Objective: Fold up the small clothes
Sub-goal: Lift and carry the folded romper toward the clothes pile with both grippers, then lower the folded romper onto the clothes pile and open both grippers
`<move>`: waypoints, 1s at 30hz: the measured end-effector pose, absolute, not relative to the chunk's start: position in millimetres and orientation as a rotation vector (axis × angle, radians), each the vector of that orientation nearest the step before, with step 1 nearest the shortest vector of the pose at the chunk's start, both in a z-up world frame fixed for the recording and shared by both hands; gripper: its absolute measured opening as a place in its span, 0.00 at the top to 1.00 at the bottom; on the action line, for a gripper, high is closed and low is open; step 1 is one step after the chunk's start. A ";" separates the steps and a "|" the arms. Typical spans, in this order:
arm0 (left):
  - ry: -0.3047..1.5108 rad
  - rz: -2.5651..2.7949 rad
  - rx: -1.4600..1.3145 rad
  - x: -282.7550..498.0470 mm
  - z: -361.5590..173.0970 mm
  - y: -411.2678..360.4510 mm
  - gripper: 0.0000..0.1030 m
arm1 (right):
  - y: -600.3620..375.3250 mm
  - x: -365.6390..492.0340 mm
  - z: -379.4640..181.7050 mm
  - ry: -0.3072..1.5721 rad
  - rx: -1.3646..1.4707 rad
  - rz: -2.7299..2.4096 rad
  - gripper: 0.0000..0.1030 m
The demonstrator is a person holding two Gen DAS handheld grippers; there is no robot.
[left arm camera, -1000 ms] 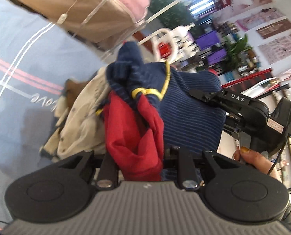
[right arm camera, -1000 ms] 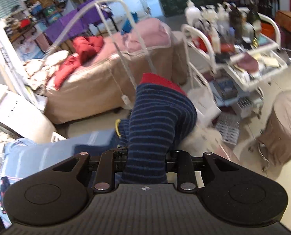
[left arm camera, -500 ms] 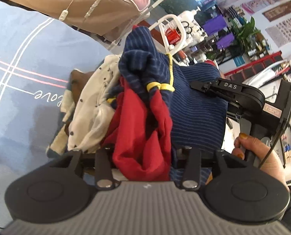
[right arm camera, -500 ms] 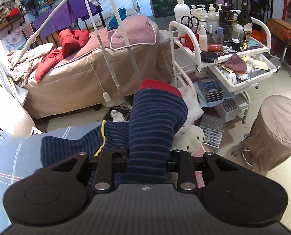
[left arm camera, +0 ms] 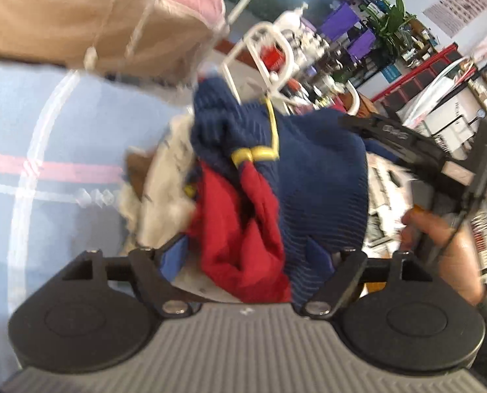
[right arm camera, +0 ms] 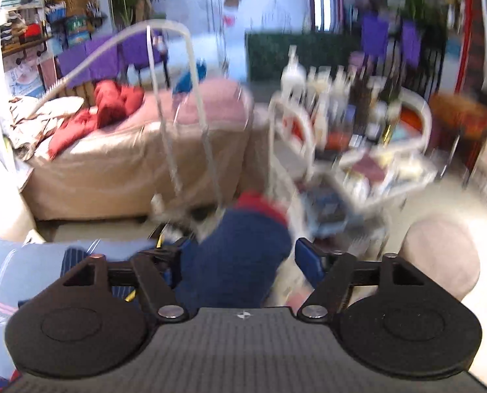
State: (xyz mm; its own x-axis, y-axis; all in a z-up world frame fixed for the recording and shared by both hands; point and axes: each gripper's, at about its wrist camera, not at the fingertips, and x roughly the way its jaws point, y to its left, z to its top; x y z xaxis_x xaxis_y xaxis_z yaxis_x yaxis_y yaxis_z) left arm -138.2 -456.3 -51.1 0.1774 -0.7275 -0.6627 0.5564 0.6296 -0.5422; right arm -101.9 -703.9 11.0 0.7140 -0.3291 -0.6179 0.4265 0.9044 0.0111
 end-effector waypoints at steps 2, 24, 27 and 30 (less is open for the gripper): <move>0.938 -0.941 -0.132 -142.8 -36.3 -447.8 0.22 | -698.8 -110.0 25.6 0.612 0.115 -0.391 0.00; 0.778 -1.171 0.361 -182.1 -57.0 -491.4 0.55 | -662.9 -150.8 -21.7 0.802 -0.023 -0.129 0.40; 0.785 -1.169 0.338 -182.3 -64.3 -497.6 0.52 | -659.6 -154.9 -25.2 0.789 0.007 -0.160 0.31; 0.784 -1.171 0.343 -181.2 -66.4 -498.4 0.52 | -657.9 -155.5 -27.6 0.786 -0.007 -0.151 0.29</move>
State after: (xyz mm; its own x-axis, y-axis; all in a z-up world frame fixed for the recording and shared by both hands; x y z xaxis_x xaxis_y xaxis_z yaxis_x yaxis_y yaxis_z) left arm -181.2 -498.4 -66.4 0.1695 -0.6892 -0.7045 0.9140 0.3774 -0.1493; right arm -155.5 -657.9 -27.6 0.6968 -0.1377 -0.7039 0.1325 0.9892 -0.0623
